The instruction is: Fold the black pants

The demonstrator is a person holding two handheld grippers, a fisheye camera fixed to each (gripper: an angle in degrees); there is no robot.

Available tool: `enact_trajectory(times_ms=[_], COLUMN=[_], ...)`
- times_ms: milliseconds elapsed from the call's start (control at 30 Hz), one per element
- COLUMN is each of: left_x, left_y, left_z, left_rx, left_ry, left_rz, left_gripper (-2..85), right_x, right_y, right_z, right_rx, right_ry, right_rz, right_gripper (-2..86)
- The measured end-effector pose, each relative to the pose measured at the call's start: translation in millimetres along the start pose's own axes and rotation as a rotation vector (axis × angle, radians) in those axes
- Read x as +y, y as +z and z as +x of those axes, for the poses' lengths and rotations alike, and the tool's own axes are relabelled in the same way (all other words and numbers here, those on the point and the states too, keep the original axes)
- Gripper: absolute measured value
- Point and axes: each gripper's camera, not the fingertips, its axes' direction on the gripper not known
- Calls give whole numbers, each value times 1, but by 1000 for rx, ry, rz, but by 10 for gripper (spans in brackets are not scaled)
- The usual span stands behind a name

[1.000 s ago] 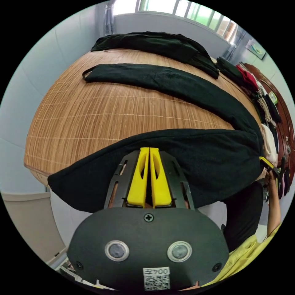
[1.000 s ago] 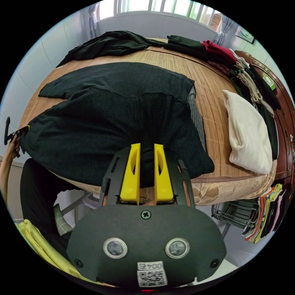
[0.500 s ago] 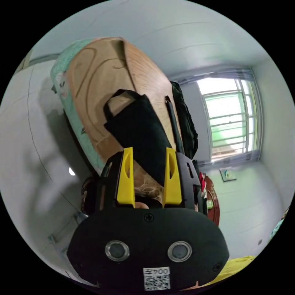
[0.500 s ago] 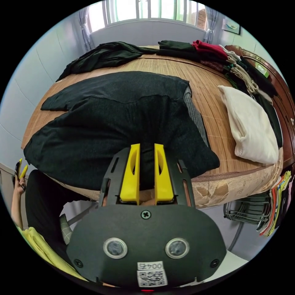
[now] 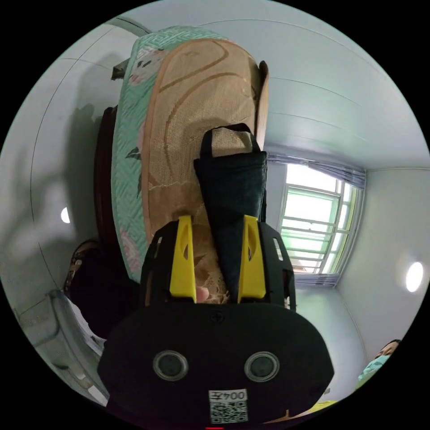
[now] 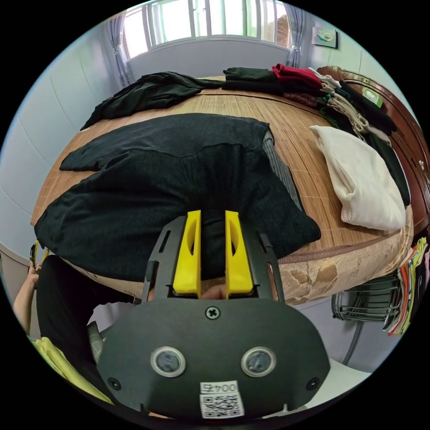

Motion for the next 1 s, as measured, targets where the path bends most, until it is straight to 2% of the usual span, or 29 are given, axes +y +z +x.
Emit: enact_trajectory(times_ms=[267, 367, 500, 733, 867, 1000], left_x=[-9, -8, -9, -14, -22, -42], left_y=[-12, -11, 16, 95, 111, 117], left_z=[43, 68, 148, 270, 268, 229], left_rx=[-2, -33, -147, -153, -285, -482], left_ry=[143, 205, 442, 821, 857, 709], left_rz=[0, 15, -37, -202, -225, -286], left_gripper=[106, 51, 33, 29, 31, 41], right_x=[8, 10, 13, 15, 16, 17], right_y=[9, 12, 17, 27, 33, 40], right_z=[-3, 5, 13, 25, 34, 44], right_rx=[50, 18, -1, -20, -49, -85], right_ry=[-20, 2, 14, 35, 54, 64], right_rz=[16, 19, 23, 30, 29, 22], right_gripper=[85, 82, 79, 74, 70, 72])
